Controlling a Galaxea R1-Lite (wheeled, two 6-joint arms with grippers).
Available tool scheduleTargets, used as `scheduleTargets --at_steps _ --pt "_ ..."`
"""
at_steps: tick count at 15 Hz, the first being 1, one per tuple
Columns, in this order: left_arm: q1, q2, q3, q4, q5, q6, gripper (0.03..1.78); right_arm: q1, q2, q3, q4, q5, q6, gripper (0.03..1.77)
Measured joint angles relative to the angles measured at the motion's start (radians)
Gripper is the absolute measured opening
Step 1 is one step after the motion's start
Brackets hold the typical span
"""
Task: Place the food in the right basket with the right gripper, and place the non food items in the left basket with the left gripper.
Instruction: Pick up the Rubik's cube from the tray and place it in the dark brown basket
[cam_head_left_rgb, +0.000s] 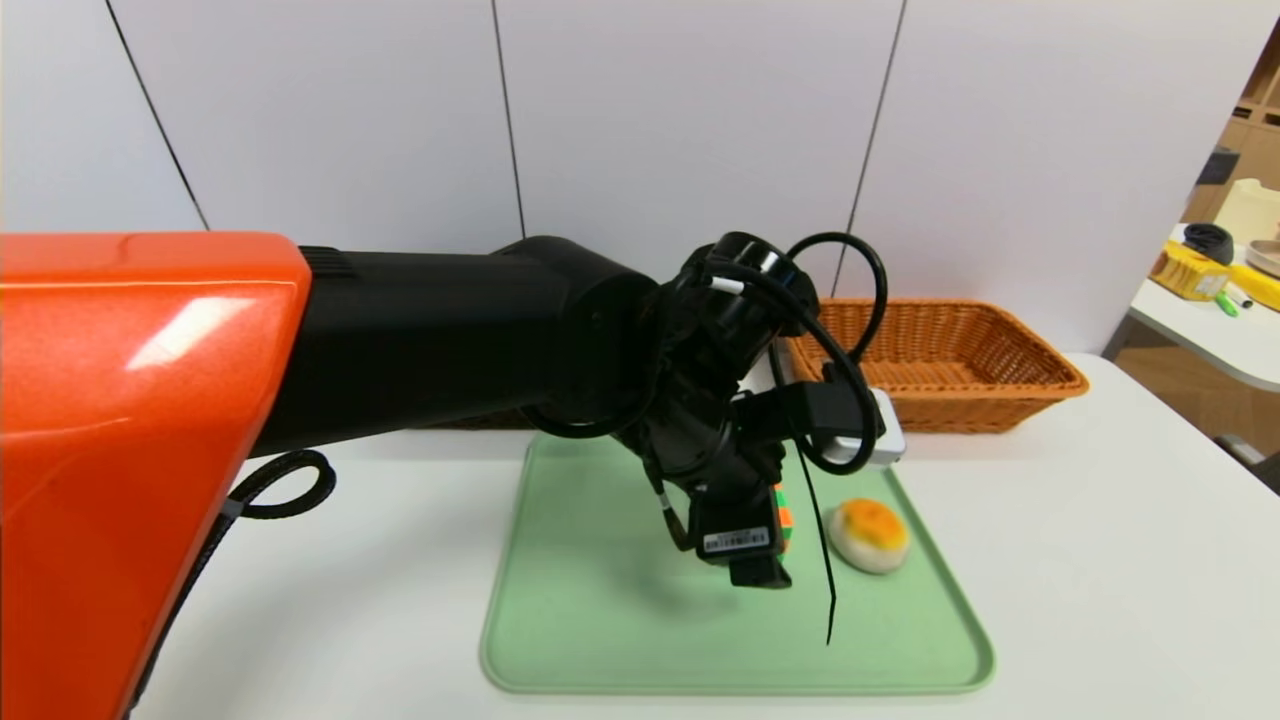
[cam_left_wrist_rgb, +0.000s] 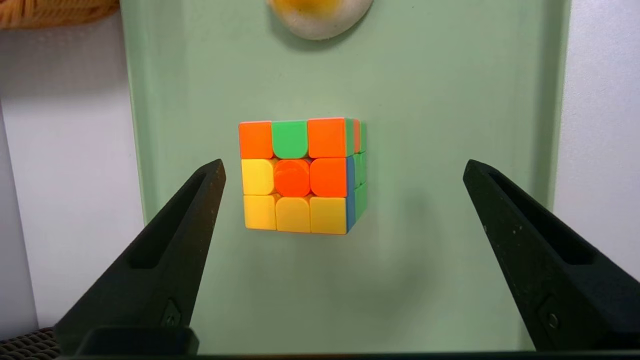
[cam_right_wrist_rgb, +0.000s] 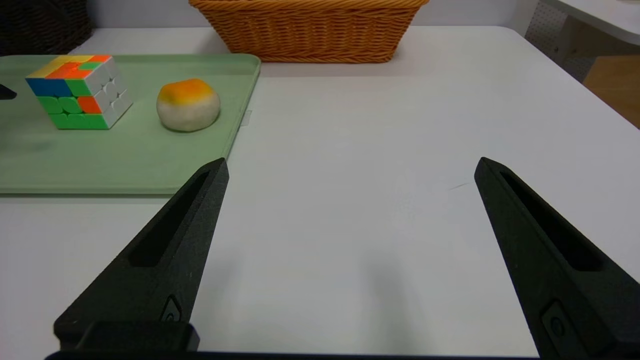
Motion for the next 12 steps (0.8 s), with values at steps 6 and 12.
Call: scheduleTargets --at_steps 6,12 --pt "0.037 0.034 -0.007 0.000 -0.052 -0.001 1.69 0.000 0.000 0.000 0.000 0.000 0.000 1.70" --pt "0.062 0.053 -0.022 0.000 -0.142 -0.011 1.69 0.000 0.000 0.000 0.000 0.000 0.000 1.70"
